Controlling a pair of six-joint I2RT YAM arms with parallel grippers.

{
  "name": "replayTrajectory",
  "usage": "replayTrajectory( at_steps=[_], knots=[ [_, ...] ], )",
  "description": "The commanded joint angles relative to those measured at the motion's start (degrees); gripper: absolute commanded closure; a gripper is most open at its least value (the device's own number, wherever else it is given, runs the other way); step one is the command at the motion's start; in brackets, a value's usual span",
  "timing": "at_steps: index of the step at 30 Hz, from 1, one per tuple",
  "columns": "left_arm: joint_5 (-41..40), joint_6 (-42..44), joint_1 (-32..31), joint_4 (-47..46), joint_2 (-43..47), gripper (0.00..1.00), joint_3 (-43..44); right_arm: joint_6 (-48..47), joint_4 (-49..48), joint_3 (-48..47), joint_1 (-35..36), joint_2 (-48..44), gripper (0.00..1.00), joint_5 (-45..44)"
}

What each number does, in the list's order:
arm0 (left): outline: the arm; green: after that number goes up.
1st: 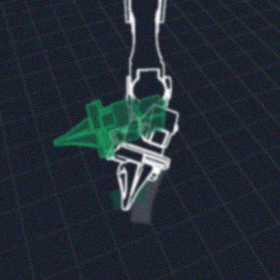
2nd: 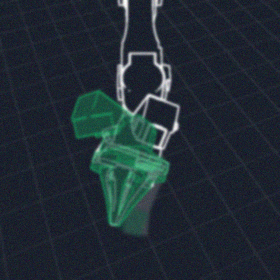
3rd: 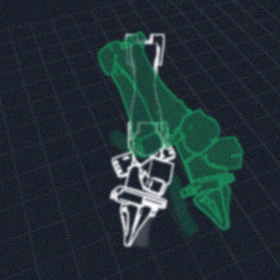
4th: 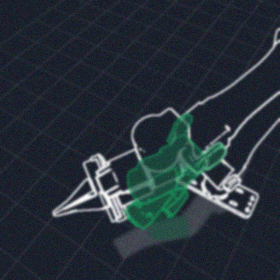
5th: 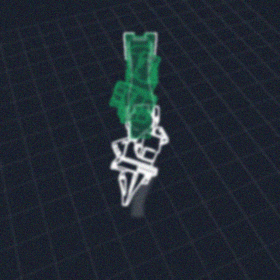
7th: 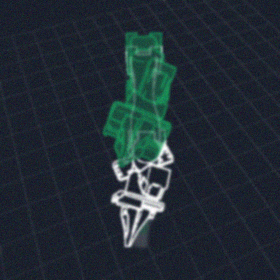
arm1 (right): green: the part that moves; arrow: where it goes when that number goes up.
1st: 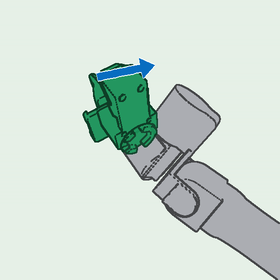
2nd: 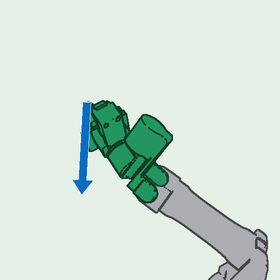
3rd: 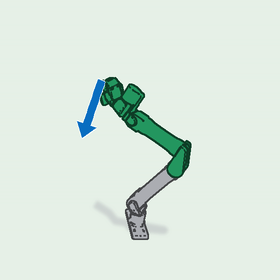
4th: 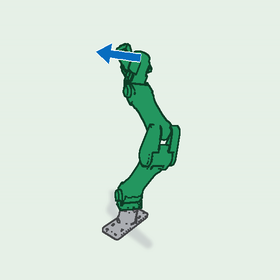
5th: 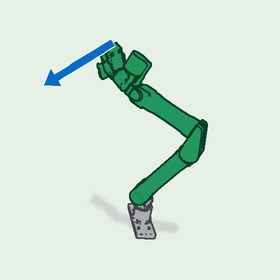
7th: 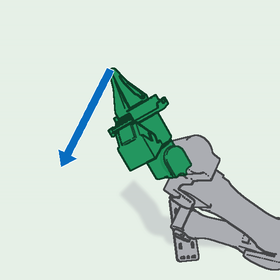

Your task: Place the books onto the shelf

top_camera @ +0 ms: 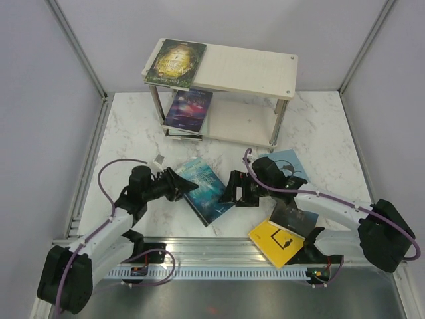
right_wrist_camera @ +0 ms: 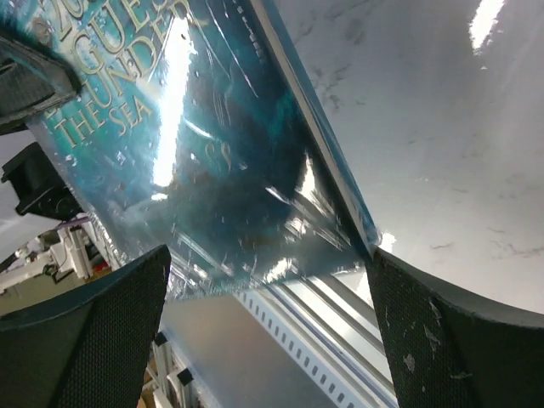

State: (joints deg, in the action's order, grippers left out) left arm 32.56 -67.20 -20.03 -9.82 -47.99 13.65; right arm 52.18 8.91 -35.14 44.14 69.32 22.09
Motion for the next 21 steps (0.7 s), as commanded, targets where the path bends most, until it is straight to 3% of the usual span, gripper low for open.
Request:
replayTrajectory(
  at_steps=[1,9,21],
  knots=[
    [24.7,-2.58,0.96,-15.81,-5.87,0.98,10.85,-2.08,-4.43,-5.02,0.16,3.53,0.02,6.03],
    [38.8,-2.41,1.49,-17.34,-13.97,0.98,25.54,-11.12,3.99,-16.0,0.24,8.99,0.02,5.08],
    [44.43,0.22,3.33,-13.29,-12.66,0.98,26.6,-21.77,16.74,-19.53,-0.46,6.36,0.02,-1.43]
  ],
)
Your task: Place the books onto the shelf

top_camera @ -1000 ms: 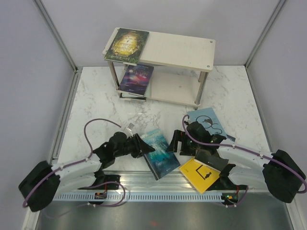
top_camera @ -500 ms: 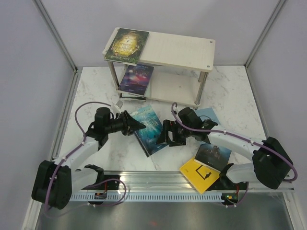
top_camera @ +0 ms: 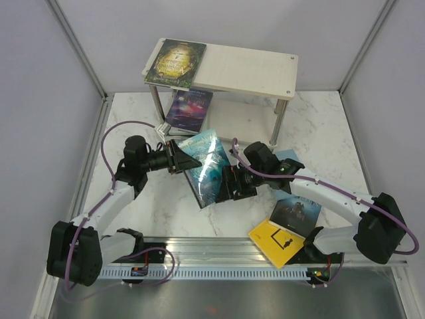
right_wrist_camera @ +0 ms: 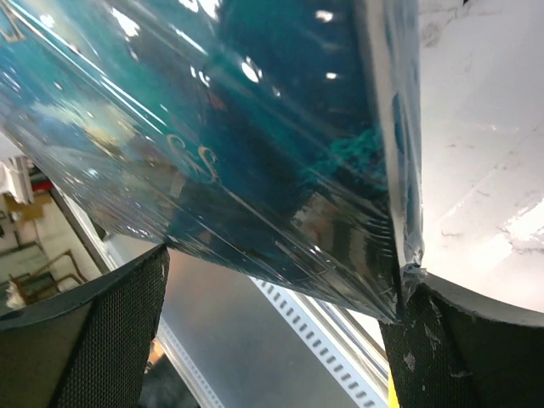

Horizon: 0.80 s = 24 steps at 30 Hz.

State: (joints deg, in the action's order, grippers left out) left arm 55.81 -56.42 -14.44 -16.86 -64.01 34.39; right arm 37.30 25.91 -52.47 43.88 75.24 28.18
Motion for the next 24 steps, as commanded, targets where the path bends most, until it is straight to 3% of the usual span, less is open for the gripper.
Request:
replayTrajectory(
  at_steps=[1,3,4,6,13,17,19,20,24],
  knots=[
    [21.44,-8.72,-2.18,-3.64,3.45,0.98,6.21,-7.93,0.97,-2.98,-0.28,0.08,0.02,-8.92],
    [20.49,-2.68,-2.09,5.55,3.28,0.98,9.45,-9.87,4.84,-5.0,-0.28,-1.23,0.02,-11.12],
    [19.26,6.85,-2.09,18.49,2.67,0.98,11.21,-10.4,6.16,-5.62,-0.28,-1.85,0.02,-13.31],
    [15.93,15.86,-2.17,28.87,2.05,0.98,15.52,-11.28,9.5,-6.86,-0.37,-3.69,0.02,-15.52],
    [16.87,14.07,-2.09,27.94,2.31,0.98,15.53,-10.49,8.55,-6.16,-0.72,-6.86,0.02,-18.35],
    [18.37,7.31,-2.09,19.97,3.54,0.98,14.05,-7.34,1.8,-5.37,-0.81,-6.69,0.02,-12.74],
    [17.84,0.2,-2.09,10.57,4.5,0.98,11.24,-4.54,-1.29,-3.88,-0.72,-6.95,0.02,-10.27],
    [17.41,-3.31,-2.09,1.22,4.77,0.98,9.83,-3.91,-3.74,-2.74,-0.72,-6.69,0.02,-7.91],
    [14.86,-23.58,-2.09,-19.3,4.16,0.98,2.97,-1.18,-7.53,-0.36,-0.64,-7.47,0.02,-4.38]
  ],
)
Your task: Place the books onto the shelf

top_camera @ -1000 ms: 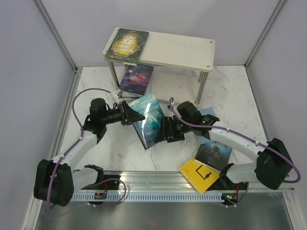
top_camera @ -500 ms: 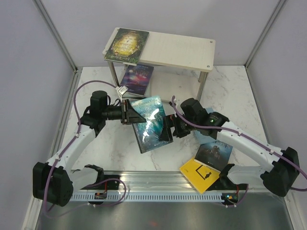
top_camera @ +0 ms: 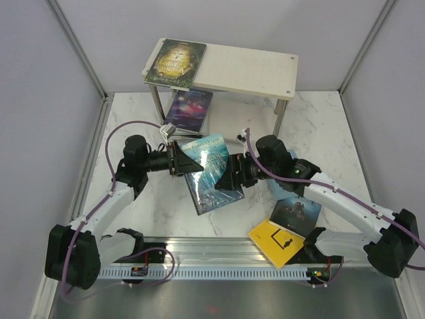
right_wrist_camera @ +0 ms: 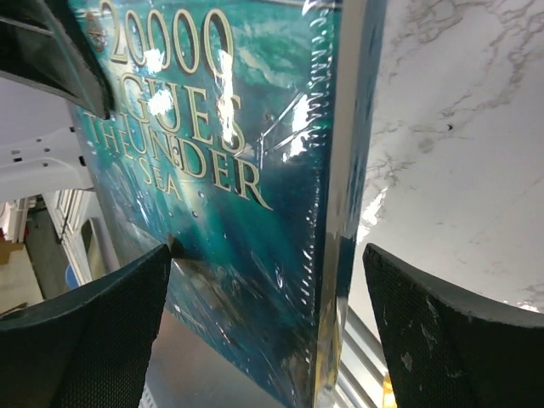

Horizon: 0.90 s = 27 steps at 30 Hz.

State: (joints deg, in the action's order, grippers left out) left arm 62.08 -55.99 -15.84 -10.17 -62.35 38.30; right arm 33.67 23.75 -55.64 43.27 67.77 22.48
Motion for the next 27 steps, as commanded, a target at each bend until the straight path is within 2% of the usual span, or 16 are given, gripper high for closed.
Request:
replayTrajectory(
  at_steps=[1,3,4,5,6,11,12,17,19,20,23,24,25,26,27],
  knots=[
    [8.14,-26.78,-0.78,-34.39,1.36,0.98,-3.04,3.24,-6.16,3.25,-0.11,-0.53,0.05,1.77],
    [6.83,-32.66,-0.69,-43.48,0.21,0.98,-4.55,3.59,-7.05,3.61,-0.2,-1.84,0.17,2.74],
    [6.73,-33.65,-0.69,-45.18,-0.75,0.98,-5.08,3.59,-6.96,3.61,-0.2,-2.28,0.37,2.92],
    [6.3,-34.27,-0.69,-45.89,-1.02,0.98,-5.08,4.03,-6.96,3.78,-0.11,-3.07,0.46,3.27],
    [6.12,-34.1,-0.78,-45.55,-1.37,0.98,-4.73,4.47,-6.7,3.96,-0.11,-3.95,0.58,3.88],
    [5.25,-27.61,-0.78,-37.29,-2.6,0.98,-1.66,7.01,-6.61,6.23,-0.02,-7.99,0.89,4.59],
    [5.15,-27.6,-0.69,-37.2,-2.95,0.98,-1.22,7.37,-6.52,6.59,-0.11,-8.61,1.0,4.68],
    [2.79,-30.76,-0.69,-40.45,-5.5,0.98,0.36,9.74,-9.32,6.51,-0.11,-9.85,1.0,8.0],
    [1.9,-30.68,-0.69,-38.53,-6.12,0.85,2.2,11.5,-11.43,5.54,-0.11,-9.32,1.0,8.11],
    [0.94,-29.19,-0.78,-37.21,-6.38,0.69,3.17,11.94,-11.7,3.71,-0.11,-8.45,1.0,6.89],
    [-1.95,-22.97,-0.34,-22.84,-5.07,0.54,8.96,12.82,-11.18,-2.08,-1.07,-6.25,1.0,4.86],
    [-3.1,-15.11,-0.16,-9.99,-4.46,0.48,11.16,13.0,-11.09,-3.59,-1.77,-5.55,1.0,5.2],
    [-4.5,-10.59,0.1,-1.86,-3.32,0.42,16.4,13.52,-10.66,-6.47,-3.17,-4.5,1.0,5.64],
    [-7.56,-3.06,0.89,4.22,-3.05,0.3,18.97,13.7,-10.39,-7.63,-3.8,-4.4,1.0,5.82],
    [-8.64,-0.55,1.5,12.55,-2.87,0.25,22.74,13.88,-10.04,-8.6,-4.24,-4.4,1.0,6.17]
  ],
)
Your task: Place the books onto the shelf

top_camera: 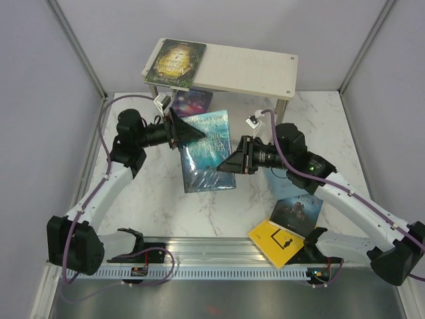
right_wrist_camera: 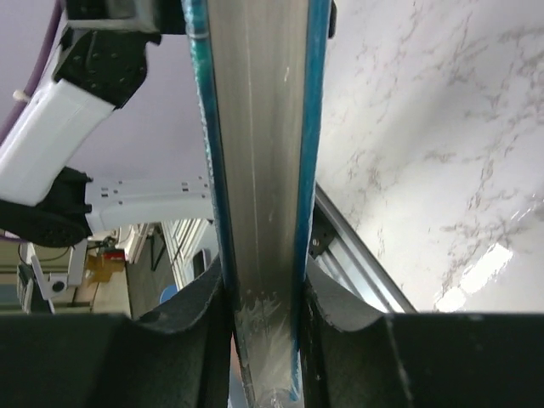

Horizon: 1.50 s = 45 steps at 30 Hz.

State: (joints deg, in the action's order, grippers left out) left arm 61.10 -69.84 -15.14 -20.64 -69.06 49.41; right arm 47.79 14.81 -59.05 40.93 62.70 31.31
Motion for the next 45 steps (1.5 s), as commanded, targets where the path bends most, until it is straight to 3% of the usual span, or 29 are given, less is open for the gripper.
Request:
replayTrajectory(
  at_steps=[1,2,5,11,15,20,24,28,31,37,45],
  knots=[
    [-8.36,14.72,1.59,25.28,4.1,0.21,12.98,0.02,-0.31,-6.51,-3.03,0.24,1.0,-2.4],
    [-9.06,16.22,3.43,26.87,4.28,0.01,13.86,0.2,0.3,-7.13,-3.74,-0.2,1.0,-2.05],
    [-9.86,16.93,8.25,29.78,6.73,0.0,15.1,1.33,2.06,-9.41,-6.03,-1.52,1.0,-0.64],
    [-15.39,26.31,18.01,46.63,13.94,0.0,18.53,3.89,4.0,-20.65,-8.76,1.72,1.0,1.56],
    [-19.7,30.11,18.56,52.28,14.83,0.0,20.99,5.82,4.18,-32.77,-9.9,9.97,1.0,2.87],
    [-20.67,29.59,18.56,53.16,15.35,0.0,20.12,10.47,2.95,-55.88,-11.39,25.53,1.0,6.04],
    [-19.88,29.06,18.56,53.34,15.71,0.0,18.97,23.98,-9.15,-62.15,-13.5,33.27,1.0,6.4],
    [-19.62,28.54,18.56,53.34,15.36,0.0,18.44,33.5,-22.43,-63.55,-14.91,40.81,1.0,0.01],
    [-19.0,27.66,18.56,53.34,14.57,0.0,18.79,37.54,-26.48,-69.24,-14.91,47.13,1.0,-5.44],
    [-17.25,26.87,18.56,53.6,14.04,0.0,19.15,41.59,-27.55,-82.18,-14.04,57.97,1.0,-16.26],
    [-15.84,26.86,18.56,55.01,14.3,0.0,19.32,37.11,-25.18,-80.44,-9.56,58.06,1.0,-26.91]
  ],
)
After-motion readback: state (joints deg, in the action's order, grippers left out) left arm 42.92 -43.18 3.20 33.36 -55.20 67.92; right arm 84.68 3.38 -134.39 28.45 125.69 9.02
